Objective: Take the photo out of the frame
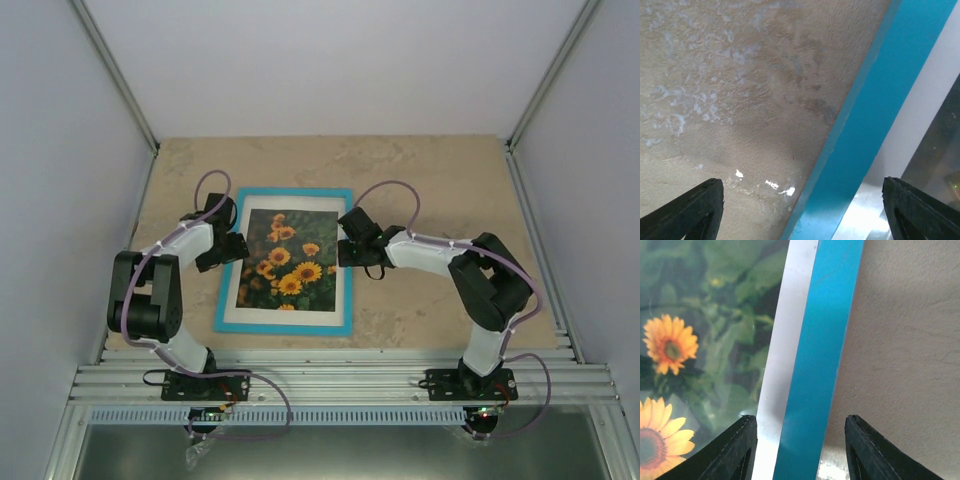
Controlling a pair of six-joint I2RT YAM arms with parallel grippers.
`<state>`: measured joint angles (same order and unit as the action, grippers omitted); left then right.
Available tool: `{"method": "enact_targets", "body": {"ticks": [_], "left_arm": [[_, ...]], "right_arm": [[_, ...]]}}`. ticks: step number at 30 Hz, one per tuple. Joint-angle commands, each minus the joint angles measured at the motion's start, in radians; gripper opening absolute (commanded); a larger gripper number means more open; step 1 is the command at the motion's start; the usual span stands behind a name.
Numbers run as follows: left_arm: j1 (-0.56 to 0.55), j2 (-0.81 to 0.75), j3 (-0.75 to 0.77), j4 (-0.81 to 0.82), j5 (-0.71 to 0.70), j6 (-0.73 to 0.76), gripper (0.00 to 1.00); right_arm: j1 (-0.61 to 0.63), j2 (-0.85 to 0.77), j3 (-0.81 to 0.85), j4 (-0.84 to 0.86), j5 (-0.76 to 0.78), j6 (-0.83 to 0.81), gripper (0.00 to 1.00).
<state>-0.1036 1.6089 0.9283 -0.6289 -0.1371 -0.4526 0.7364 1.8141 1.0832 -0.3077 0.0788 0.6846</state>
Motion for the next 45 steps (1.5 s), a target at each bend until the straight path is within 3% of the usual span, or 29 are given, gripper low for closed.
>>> {"method": "enact_targets", "body": {"ticks": [1,11,18,33,45], "left_arm": [[0.007,0.033,0.034,-0.018,-0.016,0.017,0.87],[0.007,0.085,0.045,-0.023,-0.023,0.023,0.71],[0.006,0.106,0.052,-0.035,-0.042,0.019,0.59],[0.006,0.044,0.074,-0.075,-0.083,-0.013,0.21],[0.006,-0.023,0.109,-0.114,-0.074,-0.033,0.16]], "right_arm": [[0.023,0.018,0.025,-0.033,0.093,0.011,0.49],[0.054,0.073,0.054,-0.016,0.075,0.02,0.38],[0.076,0.098,0.083,0.005,0.059,0.04,0.25],[0.09,0.065,0.119,0.018,0.055,0.06,0.08],[0.098,0.04,0.135,0.02,0.039,0.055,0.01]]}}
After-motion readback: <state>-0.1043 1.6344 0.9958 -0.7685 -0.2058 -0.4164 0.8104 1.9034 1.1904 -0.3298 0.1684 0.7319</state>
